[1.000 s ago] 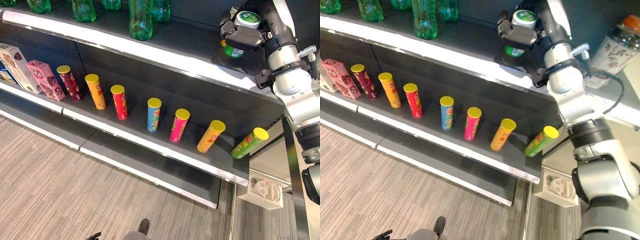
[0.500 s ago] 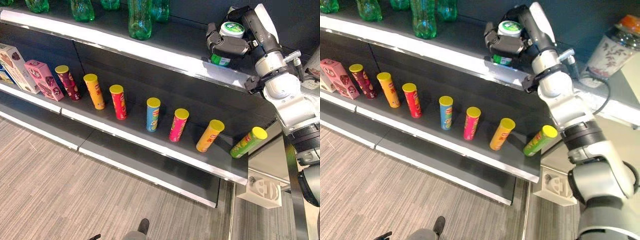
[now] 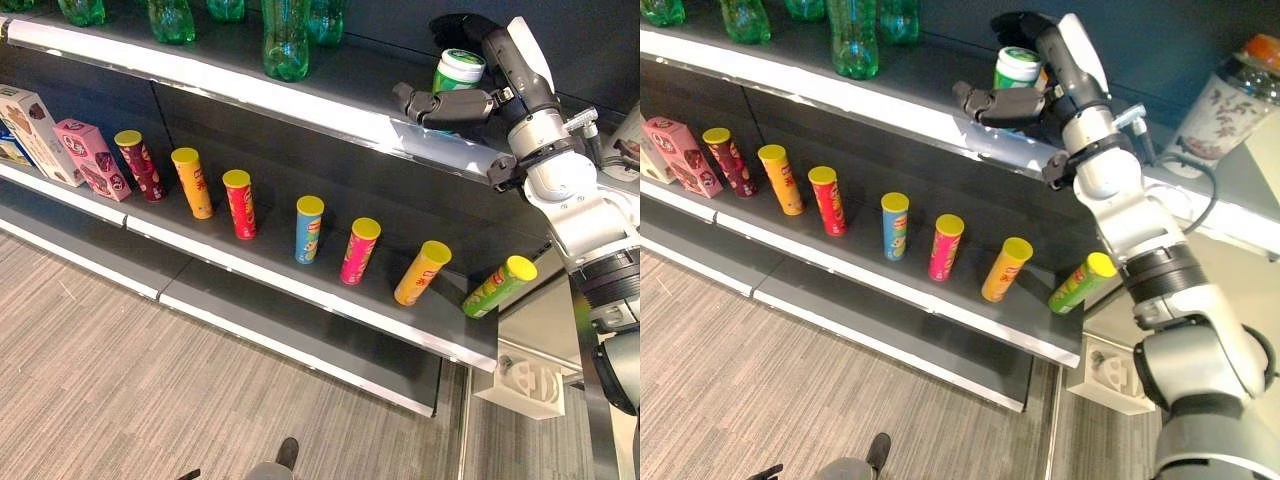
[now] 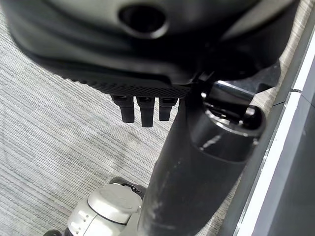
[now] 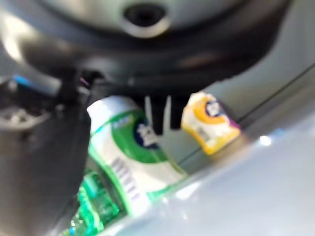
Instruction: Put the goods on the table back onto the shelves and tidy them up.
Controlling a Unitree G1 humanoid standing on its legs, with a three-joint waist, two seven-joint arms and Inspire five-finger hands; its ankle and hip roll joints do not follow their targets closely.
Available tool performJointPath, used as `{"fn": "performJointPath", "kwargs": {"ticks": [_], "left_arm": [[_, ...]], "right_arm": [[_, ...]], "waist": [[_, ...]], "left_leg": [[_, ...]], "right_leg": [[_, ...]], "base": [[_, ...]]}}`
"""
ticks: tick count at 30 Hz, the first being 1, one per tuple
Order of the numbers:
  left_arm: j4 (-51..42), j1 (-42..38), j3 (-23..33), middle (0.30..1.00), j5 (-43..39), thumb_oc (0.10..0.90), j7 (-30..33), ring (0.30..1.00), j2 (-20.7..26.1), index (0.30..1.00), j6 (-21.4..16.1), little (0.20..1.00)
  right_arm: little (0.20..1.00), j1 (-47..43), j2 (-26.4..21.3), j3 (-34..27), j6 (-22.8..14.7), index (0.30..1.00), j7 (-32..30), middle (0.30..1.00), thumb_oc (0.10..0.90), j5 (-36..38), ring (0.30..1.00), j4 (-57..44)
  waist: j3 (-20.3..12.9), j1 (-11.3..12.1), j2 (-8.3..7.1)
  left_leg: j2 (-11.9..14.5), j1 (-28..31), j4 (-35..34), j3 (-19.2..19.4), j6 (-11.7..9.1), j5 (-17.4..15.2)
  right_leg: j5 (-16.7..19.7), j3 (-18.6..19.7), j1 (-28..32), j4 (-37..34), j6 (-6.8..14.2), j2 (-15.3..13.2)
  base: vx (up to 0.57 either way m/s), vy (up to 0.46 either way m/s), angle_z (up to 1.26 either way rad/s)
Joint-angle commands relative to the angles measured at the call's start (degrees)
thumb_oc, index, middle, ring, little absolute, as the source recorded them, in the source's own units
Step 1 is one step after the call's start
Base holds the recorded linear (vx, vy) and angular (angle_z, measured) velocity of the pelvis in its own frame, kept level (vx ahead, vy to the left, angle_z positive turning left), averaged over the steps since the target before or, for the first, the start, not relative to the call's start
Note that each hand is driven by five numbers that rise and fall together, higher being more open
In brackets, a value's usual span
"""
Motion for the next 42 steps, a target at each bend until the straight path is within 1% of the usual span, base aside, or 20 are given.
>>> {"fn": "performJointPath", "kwargs": {"ticks": [1,11,12,15,16,17,21,24,25,29,31,32,33,34,35,37,39,40,41,42], "left_arm": [[2.0,-0.7,-2.5,0.9,-0.4,0.8,-0.2,0.9,2.5,0.9,-1.6,0.9],[2.0,-0.8,-2.5,0.9,-0.2,0.8,-0.1,0.9,2.7,0.9,-1.6,0.9],[2.2,-0.9,-1.9,0.9,-0.1,0.8,-0.2,0.9,2.8,0.9,-1.4,0.9],[2.2,-1.0,-1.9,0.9,-0.1,0.8,-0.2,0.9,2.9,0.9,-1.4,0.9],[2.5,-0.9,-1.4,0.9,0.1,0.8,-0.1,0.9,2.7,0.9,-1.3,0.9],[3.0,-1.0,-0.6,0.9,0.9,0.8,0.0,0.9,2.1,0.9,-1.0,0.9],[3.6,-1.5,-0.5,0.9,2.3,0.8,-0.2,0.9,1.7,0.9,-0.5,0.9],[2.8,-2.1,-0.9,0.9,2.6,0.8,-0.1,0.9,1.6,0.9,-0.7,0.9],[2.1,-2.3,-1.4,0.9,2.6,0.8,-0.1,0.9,1.1,0.9,-0.7,0.9],[1.3,-2.5,-2.0,0.9,2.8,0.8,-0.2,0.9,0.8,0.9,-0.9,0.9],[0.8,-2.7,-2.8,0.9,3.0,0.8,-0.2,0.9,0.3,0.9,-0.9,0.9],[0.4,-3.0,-3.2,0.9,3.4,0.8,-0.5,0.9,-0.2,0.9,-1.0,0.9],[0.3,-3.0,-3.5,0.9,3.5,0.8,-0.4,0.9,-0.6,0.9,-1.1,0.9],[0.0,-3.4,-3.8,0.9,4.0,0.8,-0.6,0.9,-1.1,0.9,-1.3,0.9],[0.0,-3.4,-3.8,0.9,4.0,0.8,-0.6,0.9,-1.1,0.9,-1.3,0.9],[-0.5,-3.6,-4.6,0.9,4.0,0.8,-0.5,0.9,-2.4,0.9,-1.3,0.9],[-1.2,-3.7,-4.9,0.9,4.8,0.8,-1.0,0.9,-2.8,0.9,-1.5,0.9],[-1.2,-3.7,-4.8,0.9,4.8,0.8,-0.9,0.9,-3.0,0.9,-1.6,0.9],[-1.5,-3.9,-4.7,0.9,5.3,0.8,-0.9,0.9,-3.3,0.9,-1.6,0.9],[-2.0,-3.9,-4.7,0.9,5.7,0.8,-1.2,0.9,-3.5,0.9,-1.8,0.9]], "right_arm": [[0.9,-4.8,-1.3,-0.2,-2.9,0.9,-2.7,0.9,0.8,1.2,0.9,-0.6],[0.9,-5.5,-1.9,-0.9,-3.2,0.9,-3.9,0.9,0.8,0.7,0.9,-1.7],[0.9,-7.8,-5.5,-1.5,-4.1,0.9,-6.0,0.9,0.8,-1.8,0.9,-6.7],[0.9,-7.8,-5.5,-1.6,-4.1,0.9,-6.0,0.9,0.8,-1.8,0.9,-6.9],[0.9,-7.6,-7.5,-4.7,-5.4,0.9,-7.8,0.9,0.8,-2.8,0.9,-13.9],[0.9,-4.7,-7.4,-11.0,-7.5,0.9,-9.2,0.9,0.8,-3.3,0.9,-24.1],[0.9,0.7,-4.6,-16.7,-9.2,0.9,-8.0,0.9,0.8,-3.8,0.9,-35.0],[0.9,1.8,-3.7,-17.3,-9.5,0.9,-7.3,0.9,0.8,-3.9,0.9,-37.8],[0.9,3.7,-0.8,-17.7,-10.3,0.9,-5.5,0.9,0.8,-1.0,0.9,-39.7],[0.9,5.7,1.0,-17.3,-10.6,0.9,-3.1,0.9,0.8,1.6,0.9,-41.8],[0.9,7.8,3.6,-15.7,-11.0,0.9,0.2,0.9,0.8,5.0,0.9,-43.9],[0.9,9.6,4.4,-13.6,-10.7,0.9,3.3,0.9,0.8,8.1,0.9,-45.3],[0.9,12.2,7.5,-13.7,-10.6,0.9,4.8,0.9,0.8,12.0,0.9,-45.9],[0.9,14.3,8.6,-11.1,-10.4,0.9,8.4,0.9,0.8,15.4,0.9,-46.8],[0.9,14.3,8.6,-11.1,-10.4,0.9,8.5,0.9,0.8,15.4,0.9,-46.8],[0.9,21.1,16.2,-10.3,-9.7,0.9,11.9,0.9,0.8,24.5,0.9,-46.9],[0.9,24.2,17.1,-8.1,-8.0,0.9,15.1,0.9,0.8,27.4,0.9,-47.0],[0.9,27.5,19.7,-7.1,-7.0,0.9,16.8,0.9,0.8,31.4,0.9,-46.0],[0.9,30.5,19.7,-5.6,-6.9,0.9,18.2,0.9,0.8,31.8,0.9,-45.8],[0.9,32.7,19.1,-5.0,-5.2,0.9,19.6,0.9,0.8,31.8,0.9,-45.6]], "waist": [[-3.8,0.4,0.17],[-3.8,0.4,0.13],[-4.1,-0.2,0.13],[-4.1,-0.2,0.14],[-4.4,-0.9,0.31],[-4.9,-2.1,0.66],[-5.8,-3.7,0.99],[-6.1,-4.7,1.15],[-6.3,-5.6,1.42],[-6.6,-6.6,1.55],[-6.8,-7.6,1.87],[-6.9,-8.9,2.1],[-6.8,-9.4,2.38],[-6.7,-10.7,2.63],[-6.7,-10.6,2.67],[-6.3,-11.8,3.21],[-6.3,-12.8,3.54],[-6.1,-13.1,3.75],[-6.0,-13.8,3.88],[-5.9,-14.3,4.08]], "left_leg": [[5.5,0.6,0.0,2.9,-4.9,-3.5],[5.5,0.7,0.0,3.1,-4.9,-3.6],[5.5,0.8,0.0,3.3,-4.9,-3.7],[5.5,0.8,0.0,3.3,-4.9,-3.7],[5.7,1.1,0.0,3.8,-4.8,-3.9],[5.8,1.6,0.0,4.8,-4.6,-4.4],[6.1,2.5,0.0,6.7,-4.4,-5.0],[6.1,2.7,0.0,7.3,-4.2,-5.0],[6.2,3.1,0.0,7.9,-4.0,-5.1],[6.4,3.6,0.0,8.9,-3.9,-5.4],[6.6,4.1,0.0,9.9,-3.7,-5.6],[6.8,4.6,0.0,11.0,-3.5,-5.9],[6.9,5.0,0.0,11.9,-3.3,-6.1],[6.9,5.6,0.0,13.2,-2.8,-6.3],[7.0,5.7,0.0,13.3,-2.8,-6.3],[7.1,6.7,0.0,15.0,-2.4,-6.8],[7.0,6.9,0.0,16.2,-2.0,-6.9],[7.0,7.3,0.0,16.9,-2.0,-7.1],[6.9,7.3,0.0,17.4,-1.9,-7.1],[6.9,7.5,0.0,17.8,-1.8,-7.2]], "right_leg": [[1.6,-1.7,0.3,0.4,2.6,-3.8],[1.6,-1.6,0.4,0.4,2.6,-3.8],[1.6,-1.3,0.3,0.4,2.8,-3.9],[1.6,-1.3,0.3,0.4,2.8,-3.9],[1.7,-0.8,0.3,0.4,2.8,-3.9],[1.7,0.3,0.0,0.4,2.9,-4.0],[1.6,2.4,-0.4,0.4,2.9,-3.9],[1.9,3.2,-0.7,0.4,2.9,-4.0],[2.0,4.0,-1.0,0.4,2.9,-3.9],[2.3,5.1,-1.4,0.4,2.9,-3.9],[2.5,6.4,-1.8,0.4,2.9,-3.8],[2.8,7.8,-2.4,0.4,2.9,-3.7],[3.0,9.0,-2.8,0.4,2.9,-3.7],[3.4,11.0,-3.6,0.5,2.9,-3.6],[3.5,11.1,-3.7,0.5,2.9,-3.6],[3.8,12.9,-4.1,0.6,2.9,-3.5],[4.3,14.2,-4.9,0.5,3.0,-3.7],[4.5,14.8,-5.0,0.5,3.1,-3.8],[4.7,15.4,-5.5,0.5,3.2,-3.9],[4.9,16.0,-5.8,0.5,3.3,-3.9]], "base": [[0.0,0.0,0.0],[0.0,0.0,0.0],[0.0,0.0,0.0],[0.0,0.005,0.04],[0.03,0.037,-0.08],[0.03,0.046,-0.05],[0.01,0.026,-0.26],[0.0,0.021,-0.43],[-0.01,0.028,-0.25],[-0.01,0.018,-0.26],[-0.02,0.026,-0.25],[-0.03,0.043,-0.23],[-0.04,0.055,-0.56],[-0.03,0.037,-0.74],[-0.02,0.031,-0.82],[-0.01,0.035,-0.45],[-0.02,0.051,-0.36],[-0.02,0.046,-0.46],[-0.03,0.042,-0.51],[-0.02,0.029,-0.46]]}}
